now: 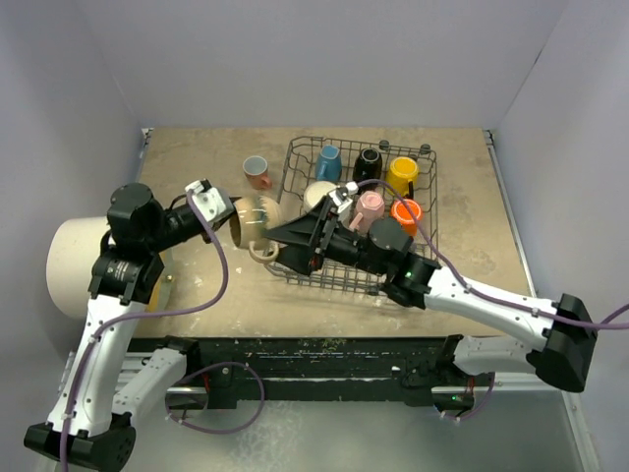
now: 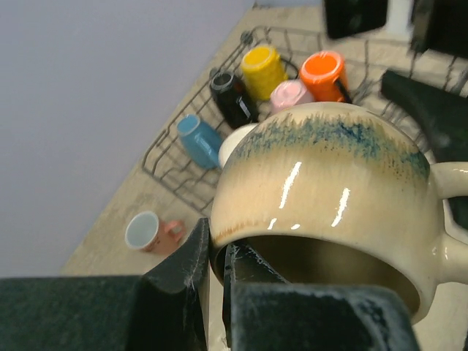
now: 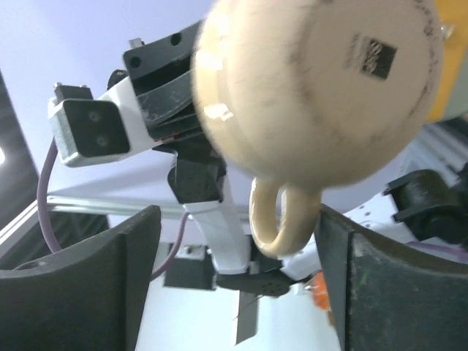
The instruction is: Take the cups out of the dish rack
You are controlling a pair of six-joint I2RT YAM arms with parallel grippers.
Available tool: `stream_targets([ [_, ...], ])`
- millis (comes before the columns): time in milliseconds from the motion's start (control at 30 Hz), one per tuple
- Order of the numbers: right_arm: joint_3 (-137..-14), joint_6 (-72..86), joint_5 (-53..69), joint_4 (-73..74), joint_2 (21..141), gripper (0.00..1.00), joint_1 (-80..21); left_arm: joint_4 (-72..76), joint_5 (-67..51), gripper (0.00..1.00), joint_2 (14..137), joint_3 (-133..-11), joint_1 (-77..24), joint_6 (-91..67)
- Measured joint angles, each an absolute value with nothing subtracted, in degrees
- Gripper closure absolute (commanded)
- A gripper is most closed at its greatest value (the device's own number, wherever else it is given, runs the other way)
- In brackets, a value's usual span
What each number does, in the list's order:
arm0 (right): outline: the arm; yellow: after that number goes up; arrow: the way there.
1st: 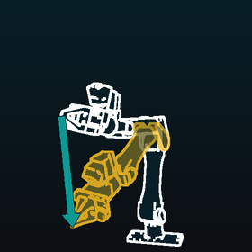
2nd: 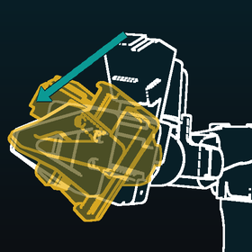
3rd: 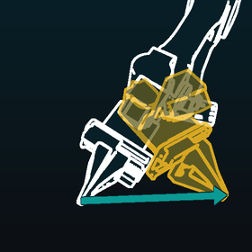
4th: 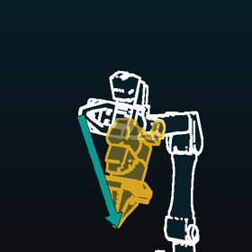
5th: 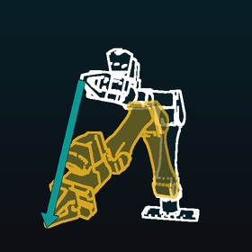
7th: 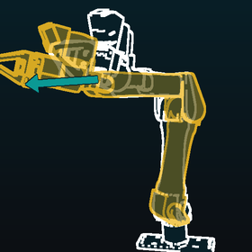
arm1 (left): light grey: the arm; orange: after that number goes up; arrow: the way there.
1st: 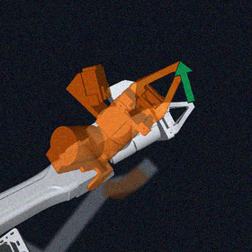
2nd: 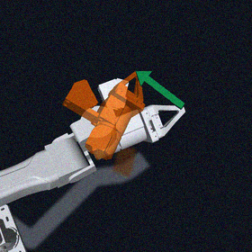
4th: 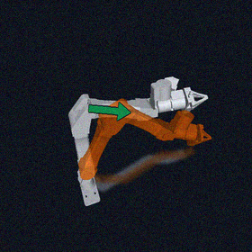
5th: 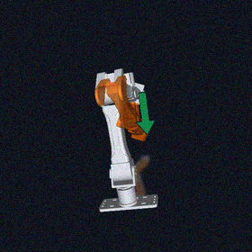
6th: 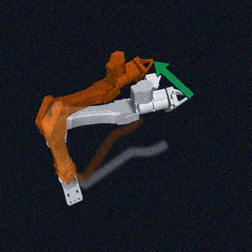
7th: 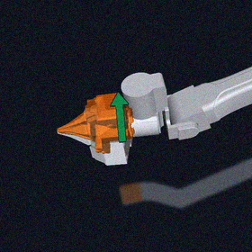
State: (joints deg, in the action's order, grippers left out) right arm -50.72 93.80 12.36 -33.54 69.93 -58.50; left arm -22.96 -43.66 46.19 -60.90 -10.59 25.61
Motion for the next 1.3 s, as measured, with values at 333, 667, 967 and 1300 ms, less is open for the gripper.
stream_targets([
  [333,-54.8,87.4,-0.6,2.7,56.5,0.0,-53.2,-32.8,-13.6,1.0,63.2,-65.4,-10.6,28.8],
  [667,-55.1,83.6,-8.2,22.9,52.8,0.0,-51.4,-42.9,5.2,1.0,87.7,-78.4,-10.3,25.6],
  [967,-55.2,81.1,-10.7,28.6,51.3,0.0,-50.4,-44.9,8.4,1.0,105.3,-89.9,-8.5,26.1],
  [1300,-57.7,78.8,-13.6,32.8,51.7,0.0,-50.2,-46.1,12.0,1.0,120.6,-102.0,-2.8,26.7],
])
